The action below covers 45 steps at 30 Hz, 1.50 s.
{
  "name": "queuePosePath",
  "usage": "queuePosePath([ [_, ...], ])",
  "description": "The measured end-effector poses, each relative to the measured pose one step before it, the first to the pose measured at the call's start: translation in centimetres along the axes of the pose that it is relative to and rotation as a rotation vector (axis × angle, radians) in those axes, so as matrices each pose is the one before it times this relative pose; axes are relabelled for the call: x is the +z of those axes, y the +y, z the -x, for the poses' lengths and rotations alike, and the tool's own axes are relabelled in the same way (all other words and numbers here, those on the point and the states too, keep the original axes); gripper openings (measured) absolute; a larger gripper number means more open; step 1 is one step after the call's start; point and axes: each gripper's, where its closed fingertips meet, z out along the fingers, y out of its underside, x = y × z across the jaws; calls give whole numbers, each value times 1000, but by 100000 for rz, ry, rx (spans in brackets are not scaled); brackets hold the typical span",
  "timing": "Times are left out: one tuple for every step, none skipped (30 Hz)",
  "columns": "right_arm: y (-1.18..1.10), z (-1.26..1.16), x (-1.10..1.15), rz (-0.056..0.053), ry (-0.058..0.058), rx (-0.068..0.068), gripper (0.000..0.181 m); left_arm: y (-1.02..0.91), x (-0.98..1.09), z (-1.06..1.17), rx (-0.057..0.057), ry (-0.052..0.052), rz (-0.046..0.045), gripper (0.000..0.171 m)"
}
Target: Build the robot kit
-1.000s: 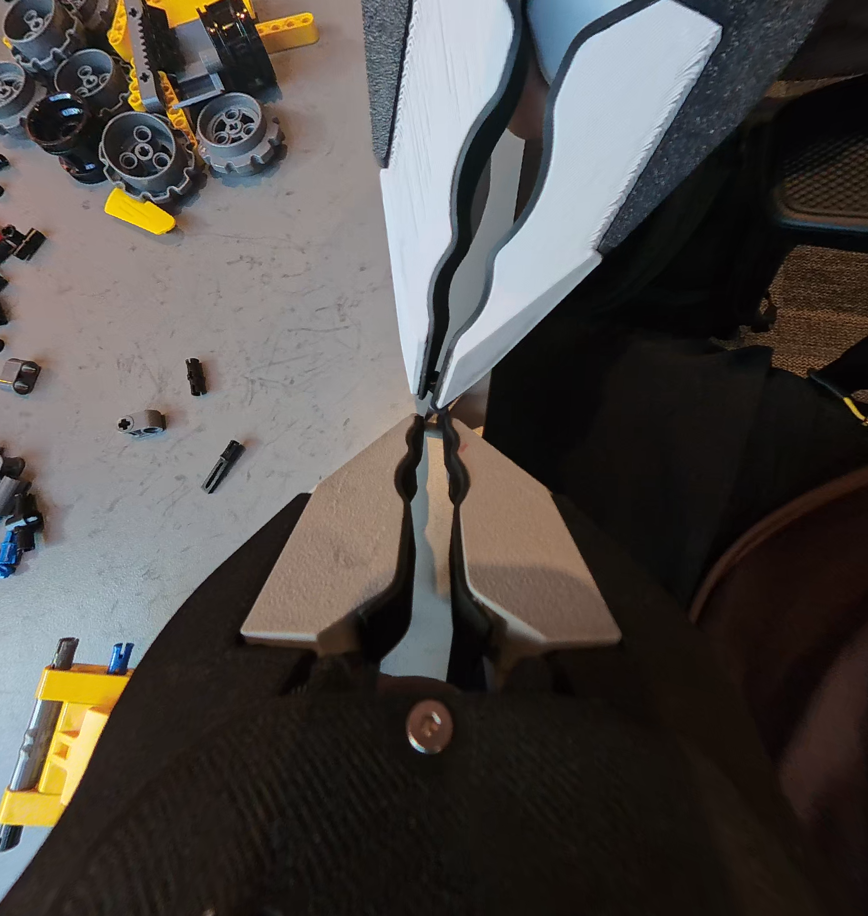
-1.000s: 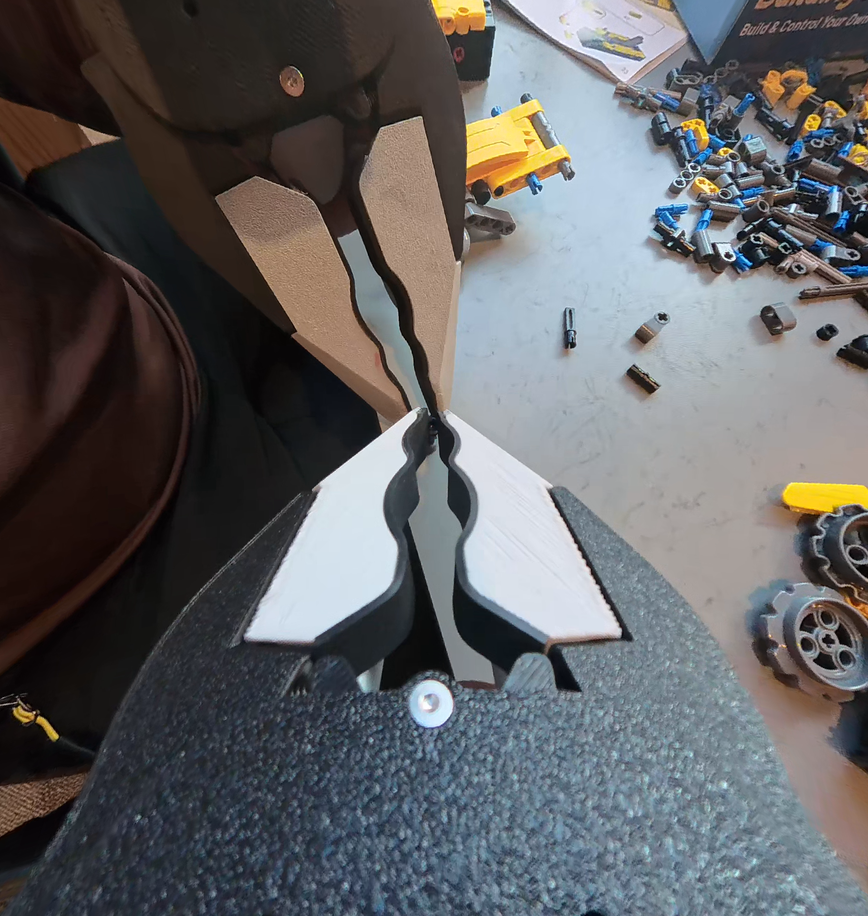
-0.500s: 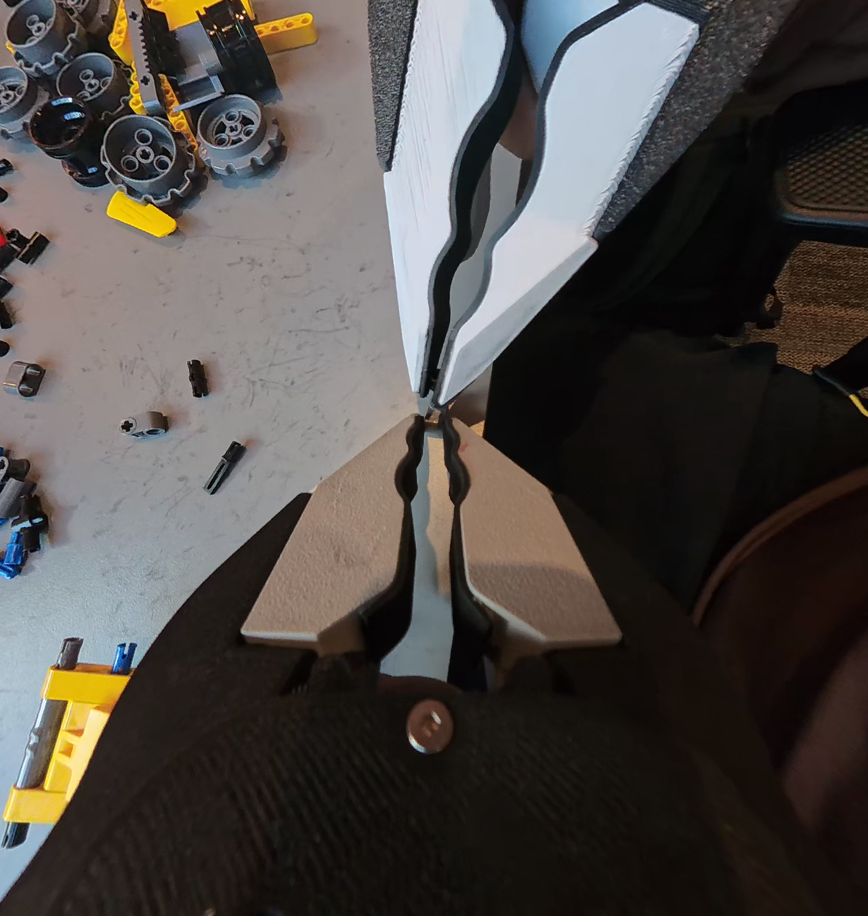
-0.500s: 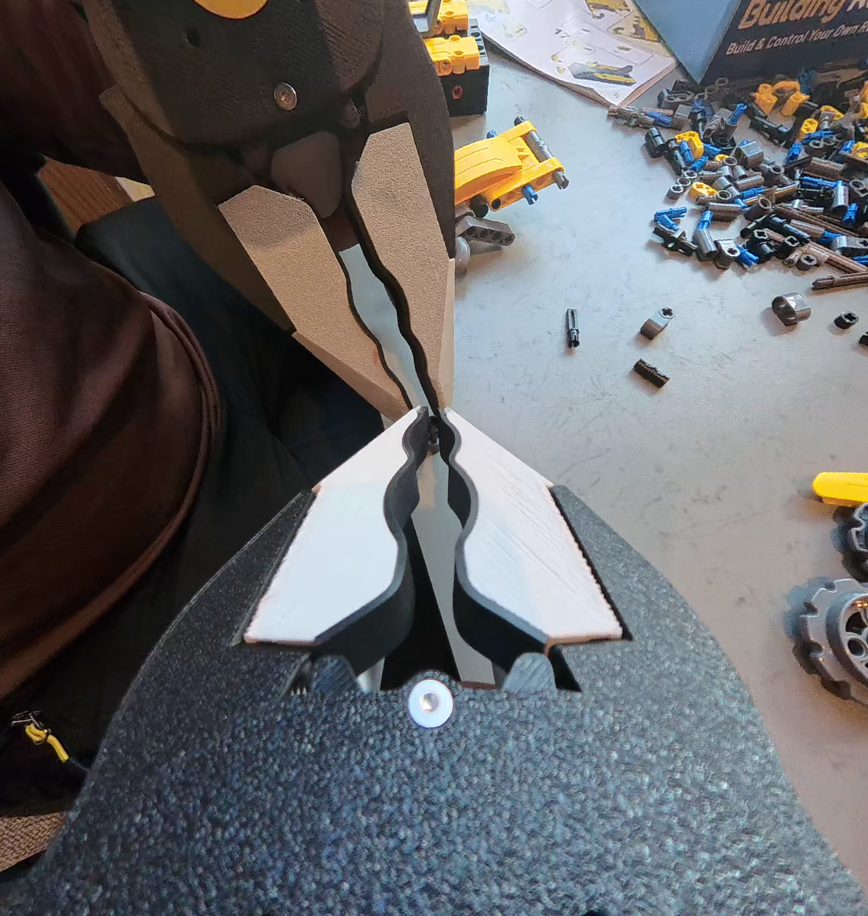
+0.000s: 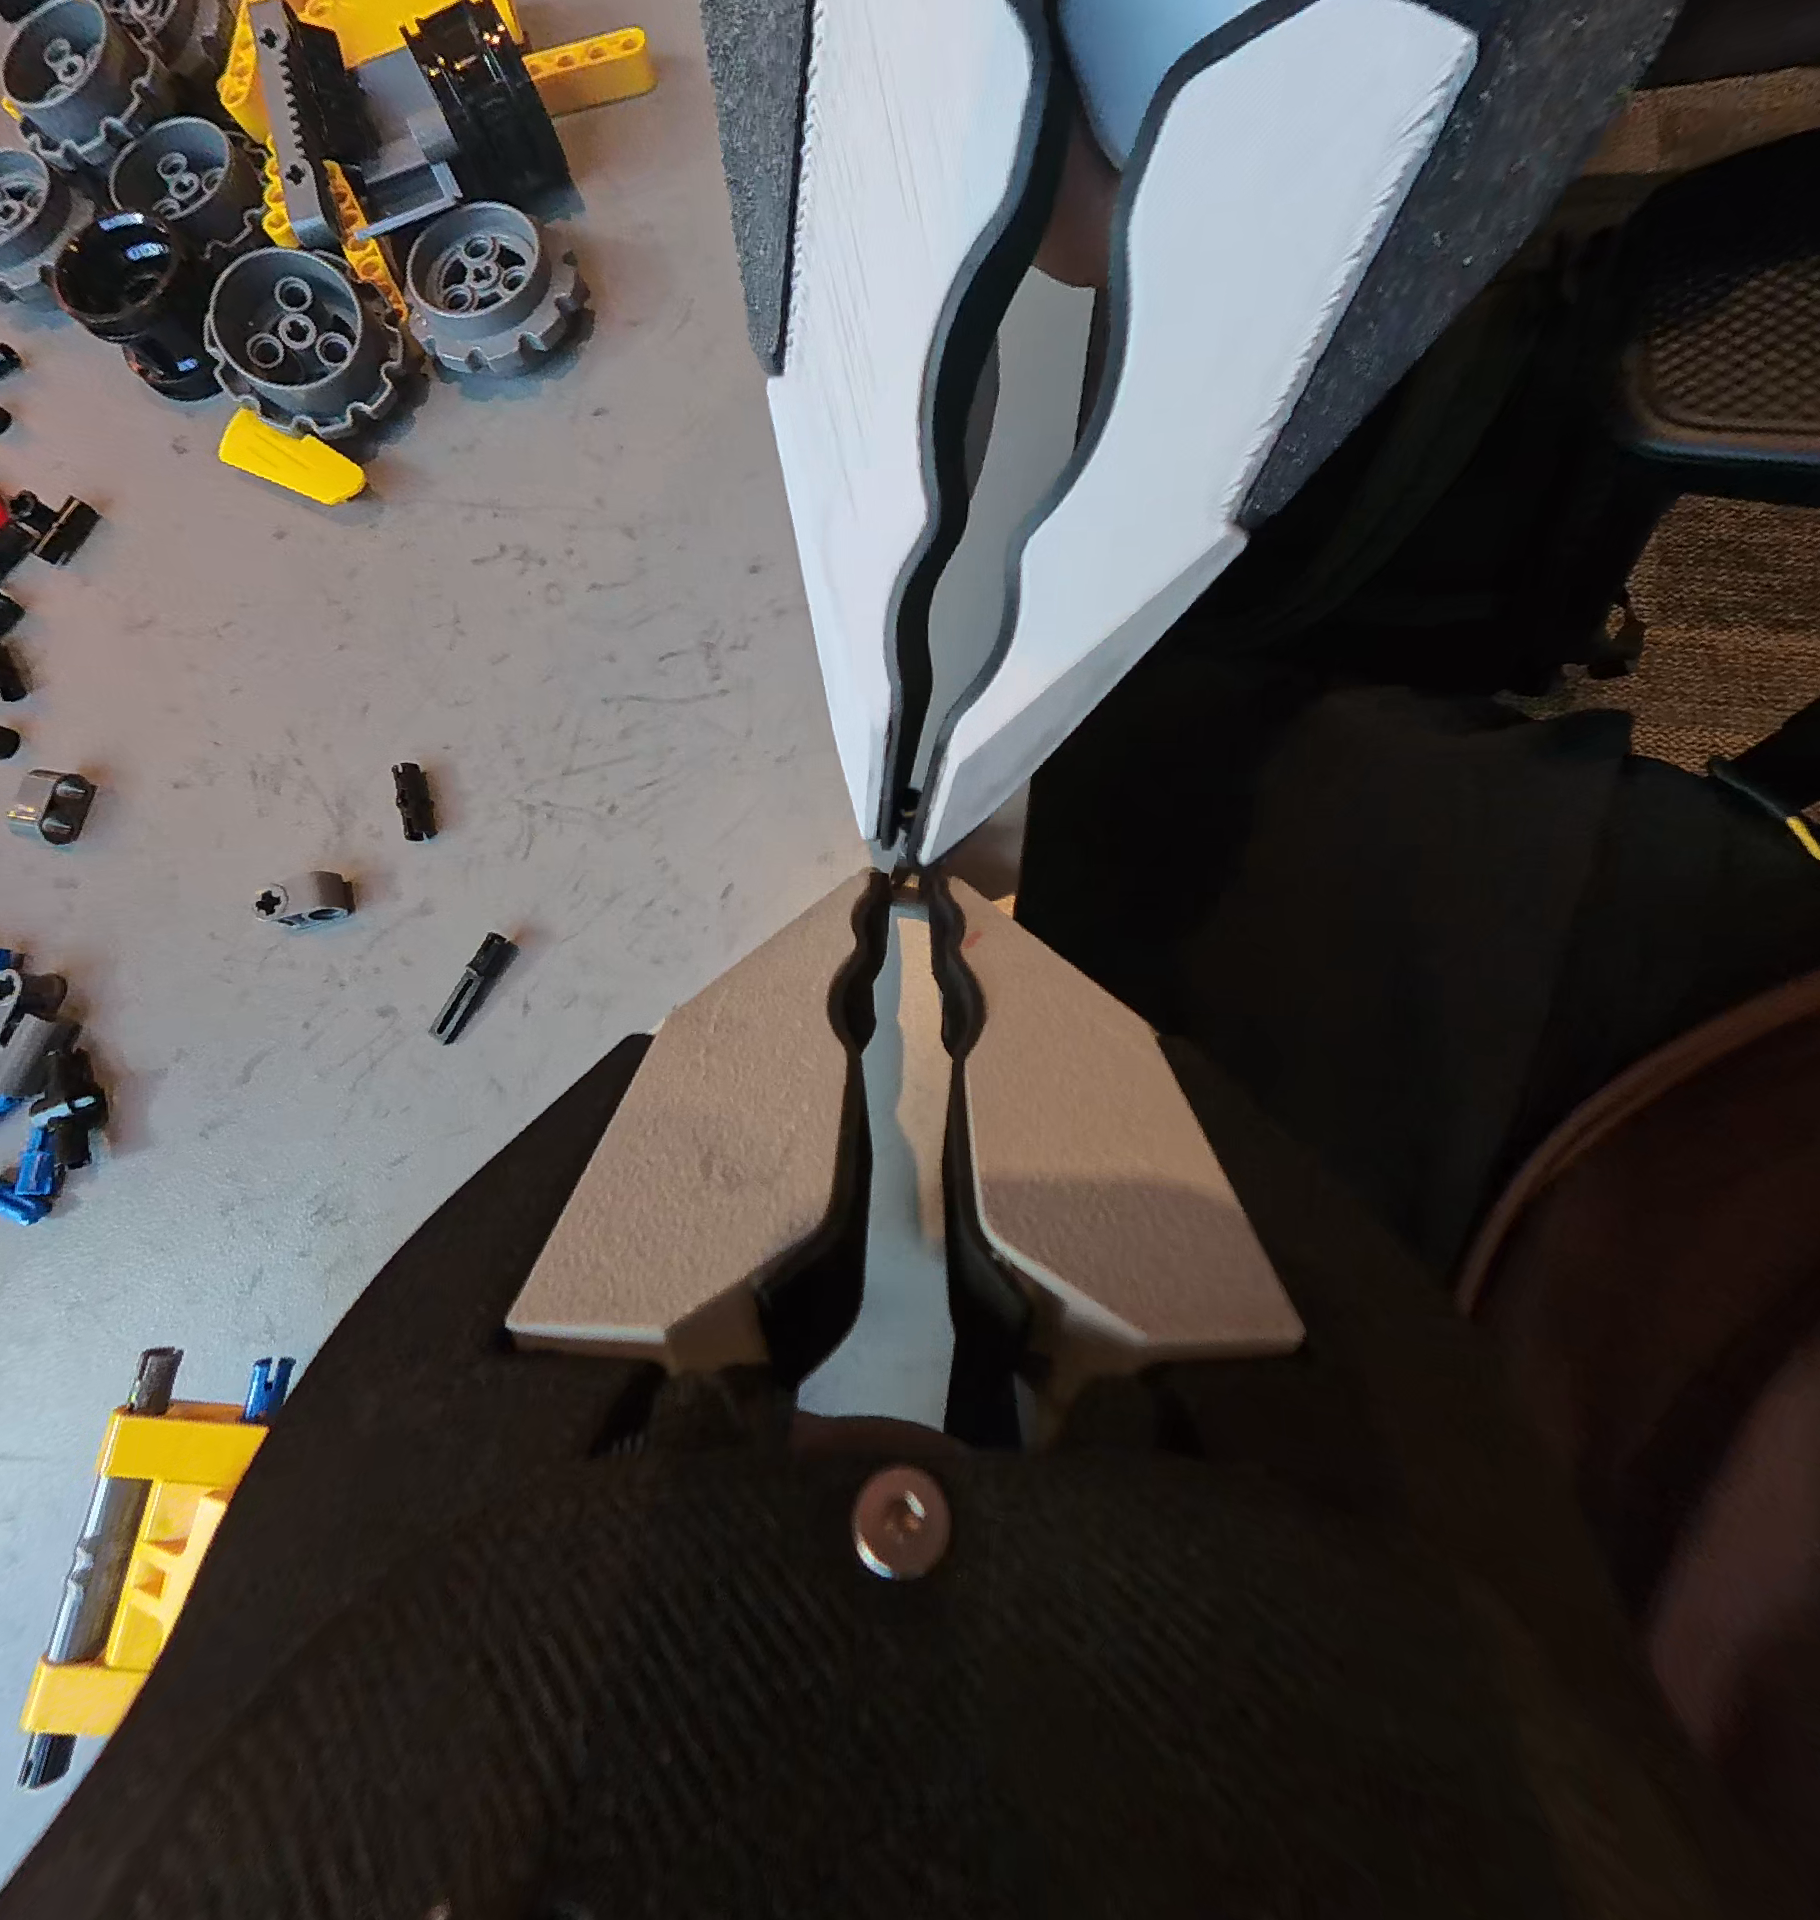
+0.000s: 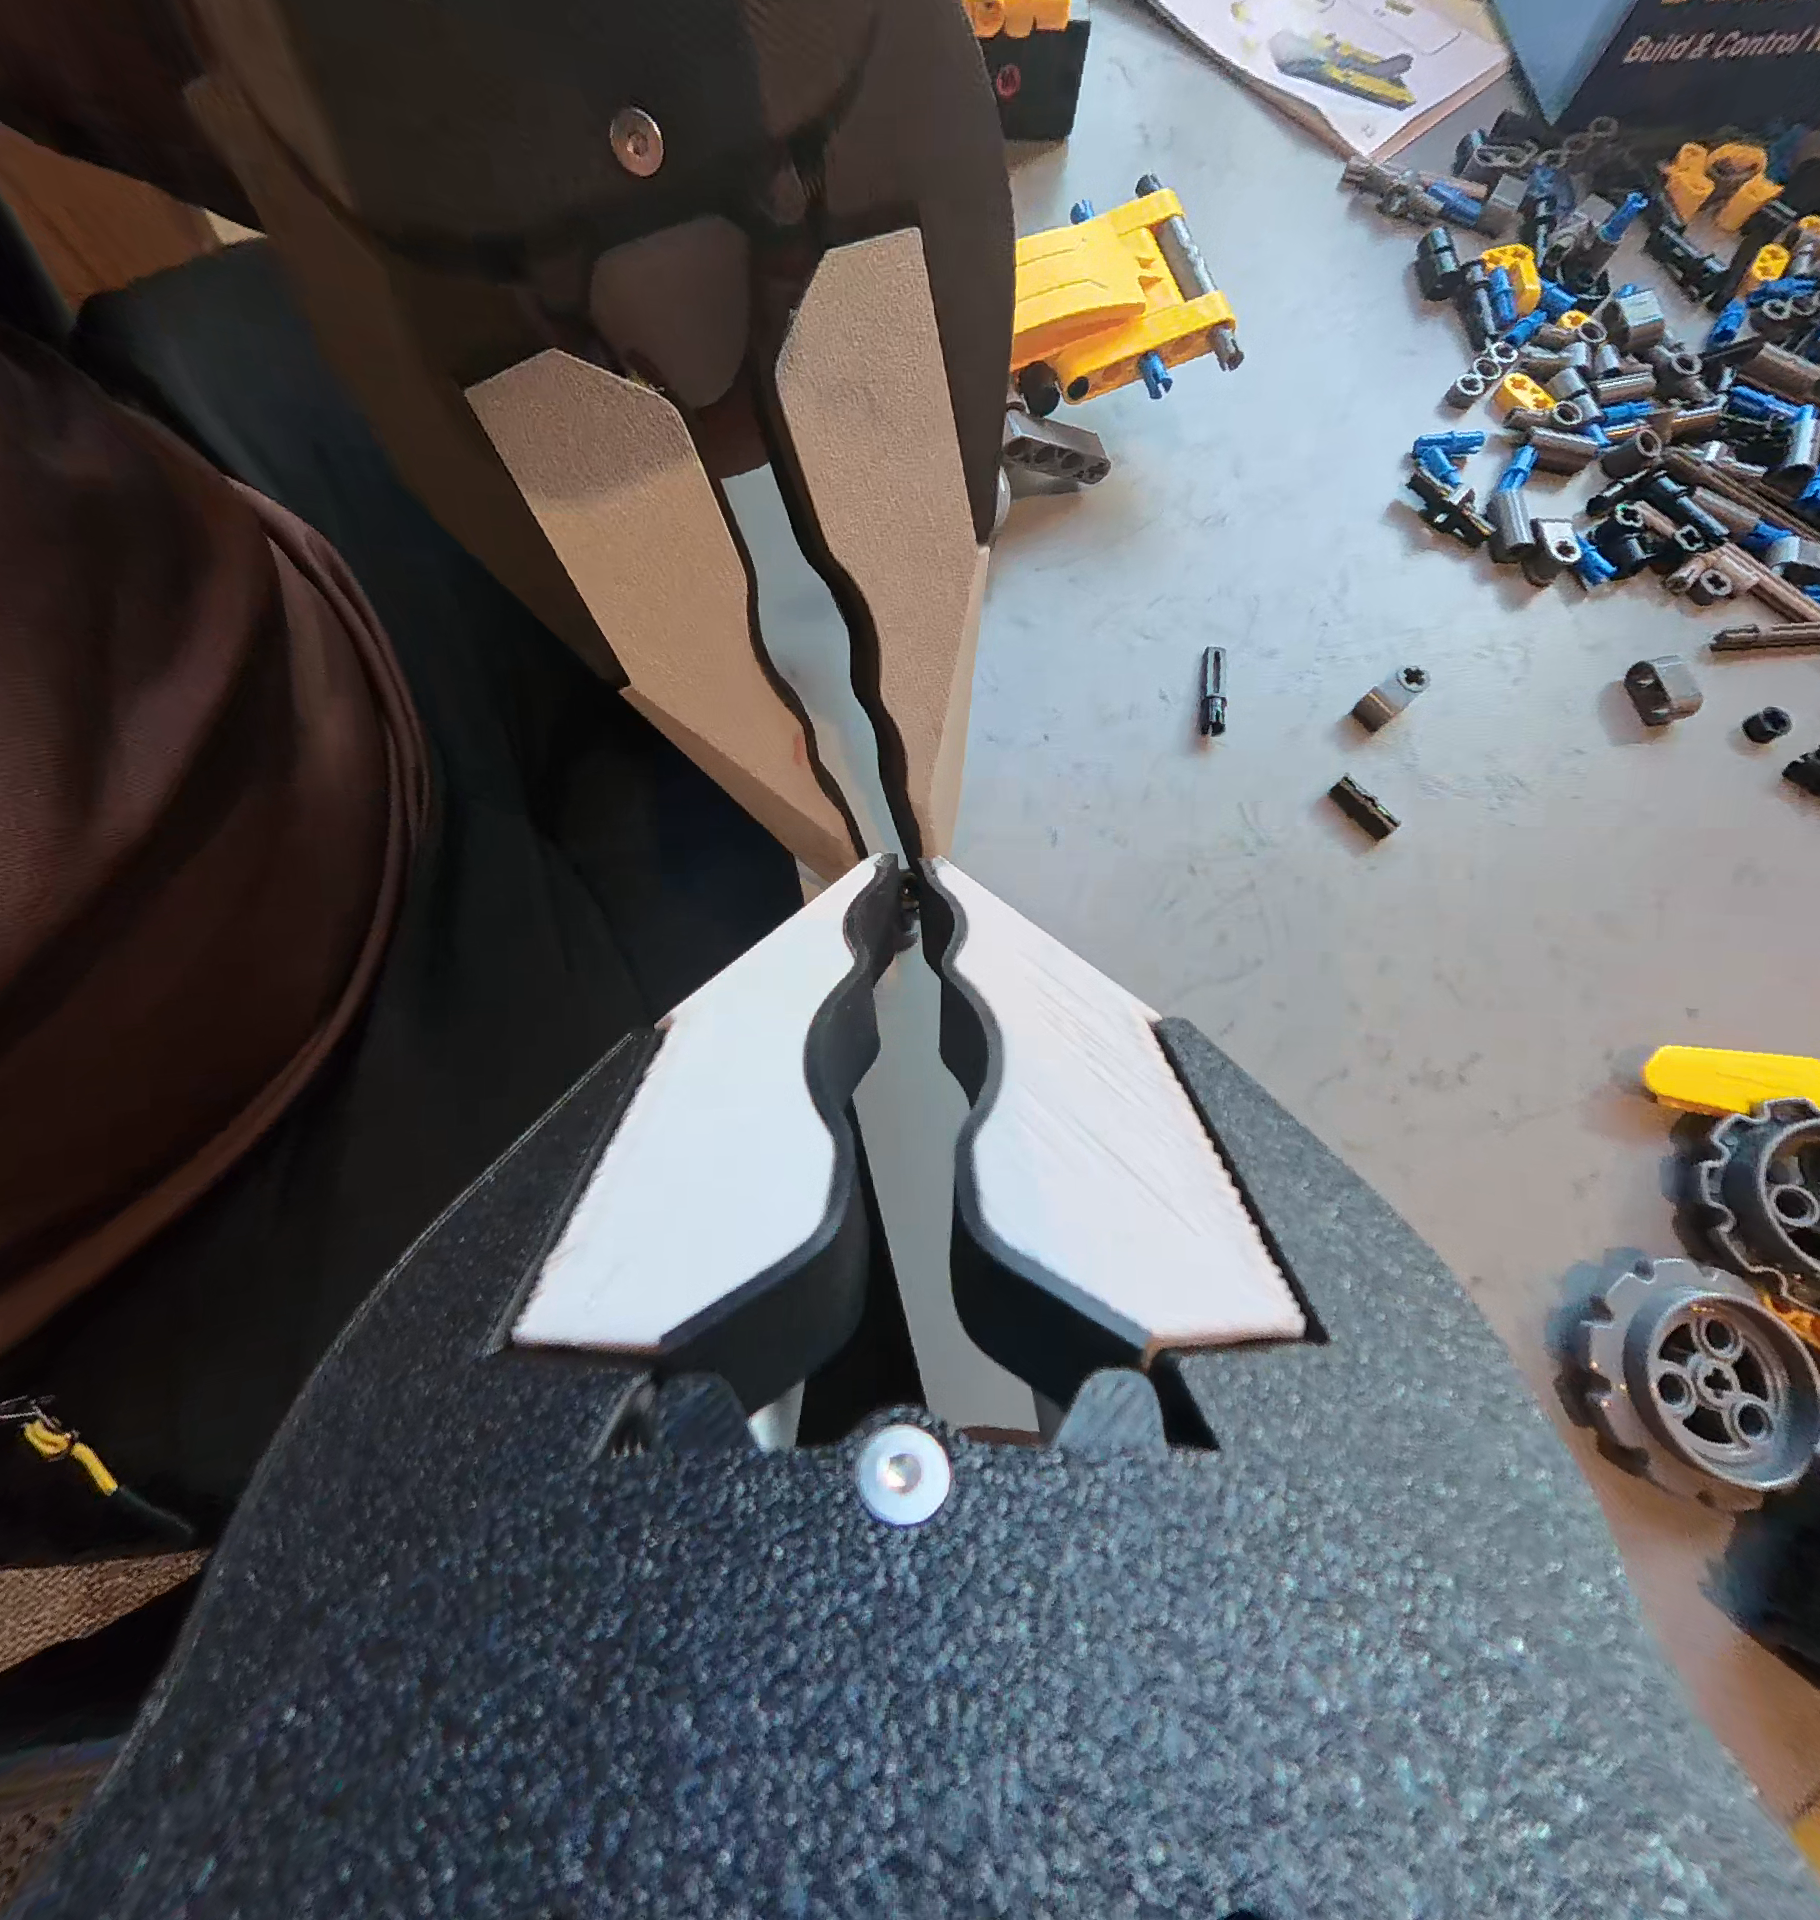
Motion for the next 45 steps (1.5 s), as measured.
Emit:
queuePosePath([
  [-12,18,52,-923,-376,705,1,0,-2,4,-35,-356,-176,5],
  [-4,6,35,-1306,-246,716,1,2,3,-8,-167,-344,-283,5],
  [3,-12,-5,-1254,45,452,1,6,-5,-5,-151,-361,-327,5],
  [-3,5,-24,-1019,105,343,1,-7,-6,-1,-163,-335,-333,5],
  [-50,7,2,-1154,101,378,1,-5,-1,1,-259,-141,-304,5],
  [-78,-31,14,-1632,143,1108,1,-1,-3,9,-387,97,-134,5],
  [-68,3,23,-1489,-274,2558,1,4,-2,0,-496,414,79,5],
  [12,15,-25,-494,-550,2291,2,0,0,2,-378,556,43,5],
  [37,-21,-39,111,175,316,2,-30,6,-12,-155,473,-27,5],
  [12,-26,12,107,1119,-1207,1,7,13,-9,-14,259,259,5],
  [0,-41,33,173,1558,-1585,1,4,5,6,274,154,328,5],
  [-6,-62,3,505,1352,-1133,2,-6,4,0,10,212,137,5],
  [6,-43,2,657,821,-663,2,-14,25,7,-140,179,-90,5],
  [11,-36,-11,622,612,-604,2,-6,15,9,-284,145,-150,5],
  [10,-31,-6,540,546,-847,2,-14,9,4,-238,55,-109,5],
  [4,-23,-8,474,529,-947,2,-11,5,2,-43,-34,-76,5],
  [3,-19,3,413,406,-674,2,2,9,1,53,-89,-33,5],
  [-3,7,-1,302,260,-371,2,0,-1,8,52,-135,6,5],
  [10,-3,0,150,216,-290,2,2,-4,-7,60,-71,-18,5],
  [-3,-3,4,25,154,-139,2,-1,2,-12,34,-45,37,5],
  [-4,7,-2,-52,91,101,2,-4,4,5,16,-79,10,5],
  [-5,-4,-3,-90,65,168,2,7,-4,-1,78,-57,56,5],
  [-1,-10,1,-144,136,33,2,-1,4,6,105,-91,71,5],
  [-5,-7,1,-150,285,-205,2,1,-1,7,125,-86,12,5],
  [-6,-13,6,-114,304,-216,2,-2,3,6,91,-46,25,5],
  [-20,-15,3,-40,249,-117,2,0,-1,-4,84,-31,7,5],
  [-21,-27,3,-45,328,-122,2,-5,3,19,69,-100,-37,5],
  [-35,-39,-7,-162,327,-61,2,1,-4,32,85,-239,-26,5],
  [-71,-13,-7,-349,-35,325,2,7,5,22,-43,-133,-41,5],
  [-95,-11,-27,-568,-327,857,2,-10,5,9,-220,79,-120,5],
  [-133,-60,-68,-796,-177,1054,4,-10,9,1,-339,223,-89,5],
  [-171,-71,-116,-1018,-103,869,6,-4,-5,7,-280,218,2,5],
  [-193,-71,-189,-1109,-12,524,6,8,-11,28,27,-32,135,5],
  [-178,-120,-211,-931,354,234,6,31,-13,35,280,-313,302,5],
  [-104,-148,-220,-304,551,73,6,39,-34,21,480,-306,348,5],
  [-13,-163,-204,407,508,5,7,38,-33,32,429,-307,342,5],
  [33,-130,-196,822,236,85,9,24,-27,25,303,-169,194,5],
  [54,-60,-178,1062,-86,128,12,27,-35,31,137,-101,55,5],
  [84,-42,-140,1307,-103,-62,13,28,-20,32,-64,39,35,5],
  [104,-15,-78,1513,-229,-282,13,9,-16,13,-109,160,22,5],
  [82,58,-6,1501,-585,-426,13,5,-16,32,22,-12,2,5],
  [17,109,60,1275,-636,-735,13,3,-1,31,115,-62,18,5],
  [-45,78,134,1185,-172,-1218,14,-10,13,6,111,63,31,5],
  [-82,25,174,1250,257,-1551,16,-27,14,-9,251,-6,88,5],
  [-69,66,182,1312,12,-1693,16,-12,18,2,445,-140,193,5],
])
